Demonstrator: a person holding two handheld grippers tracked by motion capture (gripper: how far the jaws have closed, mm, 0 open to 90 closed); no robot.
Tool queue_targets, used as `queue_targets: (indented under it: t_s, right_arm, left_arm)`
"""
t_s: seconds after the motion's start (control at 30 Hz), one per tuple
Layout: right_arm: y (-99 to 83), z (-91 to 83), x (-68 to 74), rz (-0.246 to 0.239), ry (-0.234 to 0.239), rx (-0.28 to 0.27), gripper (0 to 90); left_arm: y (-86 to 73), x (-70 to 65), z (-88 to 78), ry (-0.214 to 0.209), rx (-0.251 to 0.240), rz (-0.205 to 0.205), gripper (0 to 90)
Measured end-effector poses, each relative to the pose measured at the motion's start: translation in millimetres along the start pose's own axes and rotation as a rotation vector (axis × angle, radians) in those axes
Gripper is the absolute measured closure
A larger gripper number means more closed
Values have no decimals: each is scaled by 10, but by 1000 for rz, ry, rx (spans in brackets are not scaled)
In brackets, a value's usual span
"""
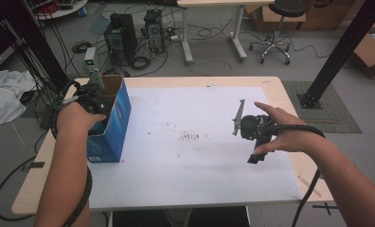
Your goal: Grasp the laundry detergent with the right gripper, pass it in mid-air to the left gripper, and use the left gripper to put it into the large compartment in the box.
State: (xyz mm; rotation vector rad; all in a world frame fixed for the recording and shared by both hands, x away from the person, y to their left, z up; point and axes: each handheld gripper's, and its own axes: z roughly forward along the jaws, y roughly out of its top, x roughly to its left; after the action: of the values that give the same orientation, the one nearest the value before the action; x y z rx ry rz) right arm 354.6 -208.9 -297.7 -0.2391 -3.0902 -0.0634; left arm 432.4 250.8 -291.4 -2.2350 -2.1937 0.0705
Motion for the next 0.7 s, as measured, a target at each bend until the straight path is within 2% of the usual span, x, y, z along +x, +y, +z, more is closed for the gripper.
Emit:
queue_targets:
  t_s: [0.13,0.37,0.7]
  right_arm:
    - [0,-6,2,-7,-2,3,156]
    - [0,21,12,-1,6,2,156]
    - [16,15,5,-8,5,-2,156]
  left_arm:
    - [-8,5,-1,-4,6,3,321]
    - [-21,5,-33,10,4,6,323]
    - [-56,-48,-215,31,-31,39,301]
